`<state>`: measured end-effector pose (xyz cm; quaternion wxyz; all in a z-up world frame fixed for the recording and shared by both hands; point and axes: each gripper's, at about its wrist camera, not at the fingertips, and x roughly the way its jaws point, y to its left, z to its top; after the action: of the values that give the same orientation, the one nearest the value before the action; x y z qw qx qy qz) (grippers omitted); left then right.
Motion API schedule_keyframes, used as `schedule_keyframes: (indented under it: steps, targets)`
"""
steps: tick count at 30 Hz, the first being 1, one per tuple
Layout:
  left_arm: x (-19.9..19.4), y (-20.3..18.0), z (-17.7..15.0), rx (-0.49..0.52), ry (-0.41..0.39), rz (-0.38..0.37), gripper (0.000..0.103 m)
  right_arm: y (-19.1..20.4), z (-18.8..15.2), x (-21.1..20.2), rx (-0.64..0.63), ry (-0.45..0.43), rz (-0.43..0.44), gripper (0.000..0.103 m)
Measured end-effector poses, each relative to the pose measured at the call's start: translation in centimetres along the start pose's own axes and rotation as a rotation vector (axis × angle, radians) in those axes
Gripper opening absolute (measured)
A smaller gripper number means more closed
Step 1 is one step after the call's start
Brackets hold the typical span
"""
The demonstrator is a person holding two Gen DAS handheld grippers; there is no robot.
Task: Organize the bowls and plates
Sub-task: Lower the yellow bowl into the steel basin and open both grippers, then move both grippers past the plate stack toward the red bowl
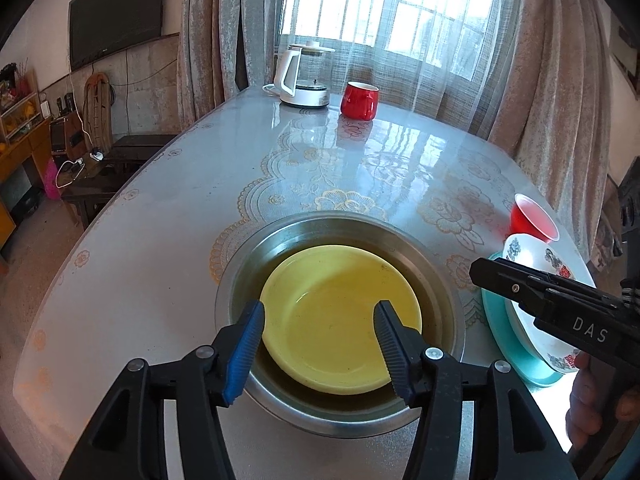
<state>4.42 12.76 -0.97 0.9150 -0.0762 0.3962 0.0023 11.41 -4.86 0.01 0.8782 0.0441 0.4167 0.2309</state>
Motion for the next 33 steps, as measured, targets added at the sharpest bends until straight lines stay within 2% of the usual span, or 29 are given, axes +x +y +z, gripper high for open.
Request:
schedule_keyframes:
  steps: [19, 33]
  targets:
    - [0.5, -4.6, 0.4, 0.102, -0.008, -0.036, 0.058, -4.4, -0.6, -2.7, 0.103, -0.053, -0.054, 0.037]
    - [1.3, -9.5, 1.4, 0.197, -0.012, -0.086, 0.058, -9.6, -1.0, -5.7, 0.211, -0.101, -0.119, 0.037]
